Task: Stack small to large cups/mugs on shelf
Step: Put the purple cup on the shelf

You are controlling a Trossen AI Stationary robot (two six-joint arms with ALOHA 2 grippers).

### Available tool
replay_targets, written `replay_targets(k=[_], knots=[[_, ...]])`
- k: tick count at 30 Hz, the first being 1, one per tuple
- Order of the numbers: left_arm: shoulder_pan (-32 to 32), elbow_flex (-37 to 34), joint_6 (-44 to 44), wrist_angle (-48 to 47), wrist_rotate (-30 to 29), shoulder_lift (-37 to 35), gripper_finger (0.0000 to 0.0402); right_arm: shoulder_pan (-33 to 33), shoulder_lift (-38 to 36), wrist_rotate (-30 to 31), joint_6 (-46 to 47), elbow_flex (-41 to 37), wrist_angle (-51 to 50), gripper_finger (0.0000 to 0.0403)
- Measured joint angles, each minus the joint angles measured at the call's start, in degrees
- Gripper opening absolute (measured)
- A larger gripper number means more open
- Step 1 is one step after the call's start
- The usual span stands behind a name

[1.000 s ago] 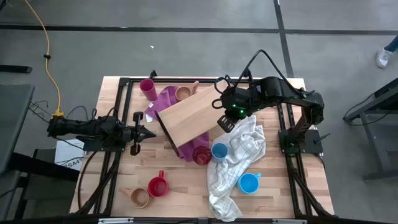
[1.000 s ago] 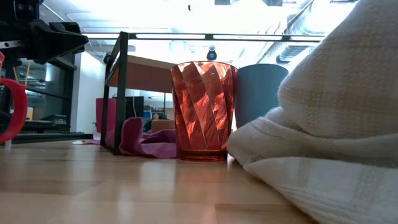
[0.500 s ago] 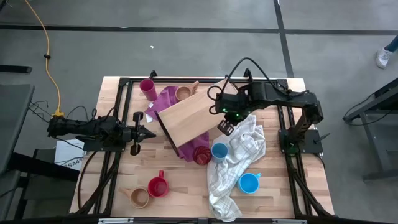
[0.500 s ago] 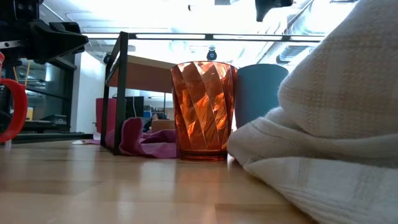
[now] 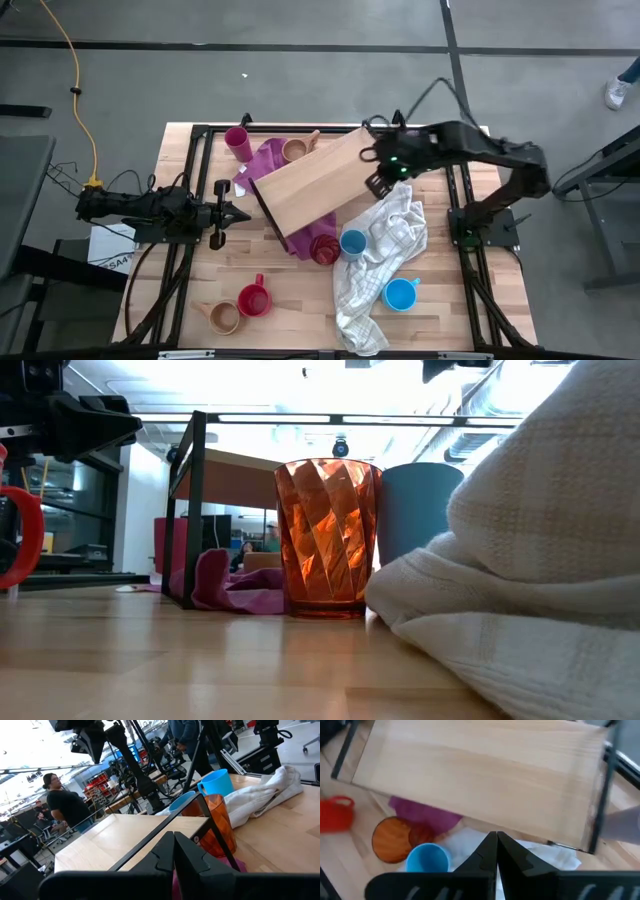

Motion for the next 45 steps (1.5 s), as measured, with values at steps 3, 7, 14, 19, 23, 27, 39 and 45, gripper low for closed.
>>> replay_targets(k=[3, 7, 14, 19, 23, 27, 39, 45], knots=[[0.01, -0.01, -0.15, 0.0, 0.01, 0.0, 0.0001, -0.07, -5.28, 1.37, 2.05, -6.14, 4.66, 0.0], [0.0, 0.0, -1.73, 0.0, 0.02, 0.0, 0.0001, -0.05, -12.14, 2.2, 4.28, -15.84, 14.71, 0.0], [0.01, -0.01, -9.71, 0.02, 0.04, 0.0, 0.0001, -0.51, -21.67, 5.15, 6.9, -29.73, 24.27, 0.0], [0.01, -0.02, -23.42, 0.15, 0.02, 0.0, 0.0001, -3.48, -27.07, 5.62, 6.63, -35.84, 31.39, 0.0], [0.0, 0.0, -35.64, 0.15, 0.02, 0.0, 0.0001, -6.83, -29.88, 5.66, 4.88, -37.76, 35.03, 0.0], [0.02, -0.02, -49.2, 0.15, 0.02, -0.01, 0.0001, -10.85, -30.28, 5.53, 2.33, -37.85, 32.36, 0.0], [0.0, -0.02, -66.12, 0.39, -1.11, 0.0, 0.0001, -21.31, -29.93, 2.19, -5.45, -37.9, 24.42, 0.0], [0.0, 0.0, -71.55, 0.42, -1.22, -0.02, 0.0001, -27.06, -29.45, -0.52, -9.06, -37.89, 22.22, 0.0]])
